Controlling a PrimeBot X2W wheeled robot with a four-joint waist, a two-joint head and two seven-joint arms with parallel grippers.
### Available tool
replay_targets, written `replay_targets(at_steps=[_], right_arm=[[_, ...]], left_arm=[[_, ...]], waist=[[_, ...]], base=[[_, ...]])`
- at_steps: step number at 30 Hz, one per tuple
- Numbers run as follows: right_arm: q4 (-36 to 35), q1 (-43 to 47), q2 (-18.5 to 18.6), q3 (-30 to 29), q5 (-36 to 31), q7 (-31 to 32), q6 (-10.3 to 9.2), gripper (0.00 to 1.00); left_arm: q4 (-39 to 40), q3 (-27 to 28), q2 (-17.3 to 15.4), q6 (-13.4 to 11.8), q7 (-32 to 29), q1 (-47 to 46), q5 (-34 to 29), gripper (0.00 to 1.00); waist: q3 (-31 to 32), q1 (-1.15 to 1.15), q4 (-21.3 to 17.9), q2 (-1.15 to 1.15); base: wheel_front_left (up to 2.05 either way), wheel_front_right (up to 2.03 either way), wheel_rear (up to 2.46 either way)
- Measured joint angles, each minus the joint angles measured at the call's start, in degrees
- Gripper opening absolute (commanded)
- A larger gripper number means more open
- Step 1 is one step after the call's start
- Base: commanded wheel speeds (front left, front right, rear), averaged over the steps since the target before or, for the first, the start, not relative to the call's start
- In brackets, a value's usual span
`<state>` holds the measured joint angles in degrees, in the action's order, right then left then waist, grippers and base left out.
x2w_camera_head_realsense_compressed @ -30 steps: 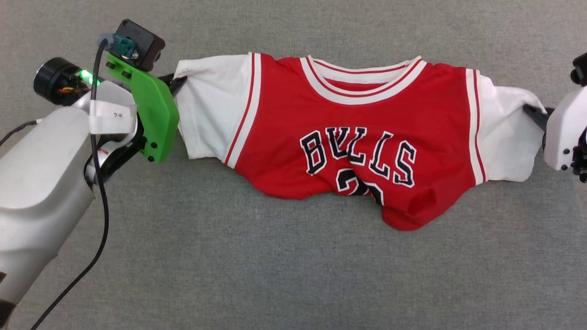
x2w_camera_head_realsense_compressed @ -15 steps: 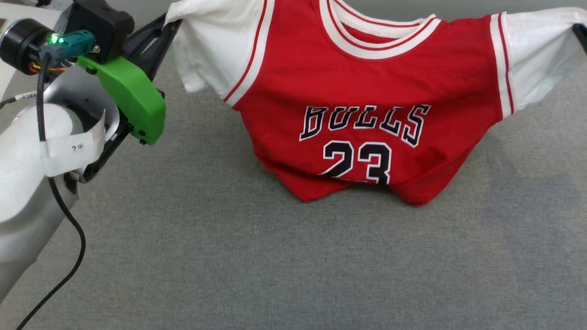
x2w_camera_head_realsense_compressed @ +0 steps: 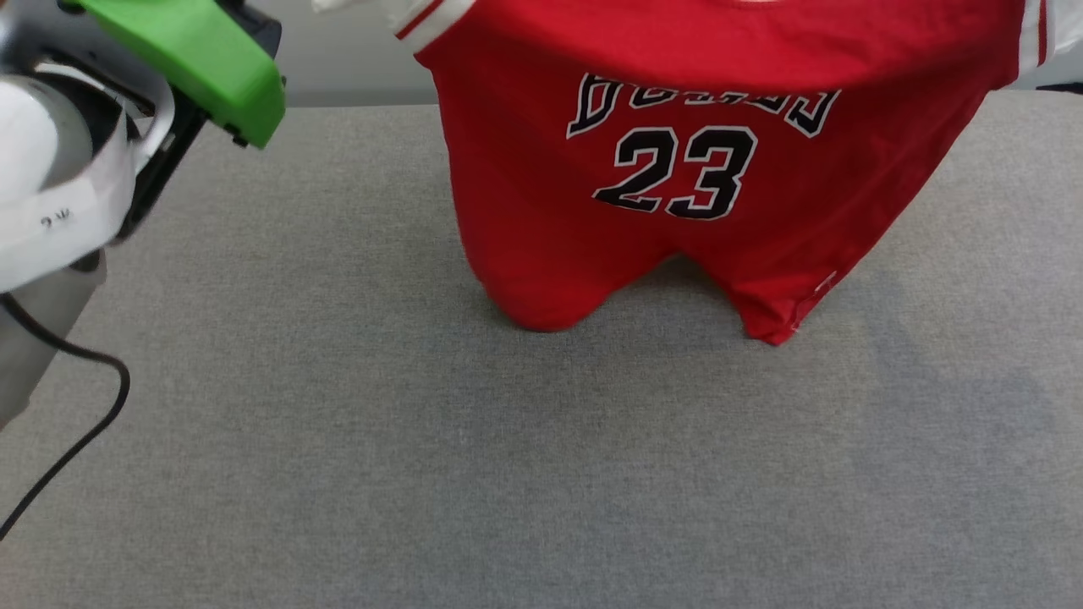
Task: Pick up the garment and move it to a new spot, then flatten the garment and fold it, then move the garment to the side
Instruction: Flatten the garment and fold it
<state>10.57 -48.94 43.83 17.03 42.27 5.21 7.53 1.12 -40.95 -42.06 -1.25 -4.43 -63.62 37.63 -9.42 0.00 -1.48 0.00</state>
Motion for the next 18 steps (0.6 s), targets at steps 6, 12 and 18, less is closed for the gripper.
replay_targets(at_steps=[6,12,18], right_arm=[[-1.21,-6.77,-2.44,-1.60,-4.46,4.88,0.00,0.00],[3.34,-18.86,-4.68,-0.36,-7.44,7.60,0.00,0.00],[10.24,-31.73,-6.55,2.53,-9.23,8.06,0.00,0.00]], left_arm=[[-3.55,0.40,3.15,1.35,-0.30,-8.73,-1.93,0.00],[-11.54,0.55,6.26,3.93,0.65,-19.92,-4.68,0.00],[-20.60,0.84,9.00,5.64,3.96,-30.49,-7.62,0.00]], waist=[[-3.03,0.00,-0.18,0.00],[-7.77,0.00,-0.42,0.00],[-13.13,0.01,-0.63,0.00]], base=[[0.00,0.00,0.00],[0.00,0.00,0.00],[0.00,0.00,0.00]])
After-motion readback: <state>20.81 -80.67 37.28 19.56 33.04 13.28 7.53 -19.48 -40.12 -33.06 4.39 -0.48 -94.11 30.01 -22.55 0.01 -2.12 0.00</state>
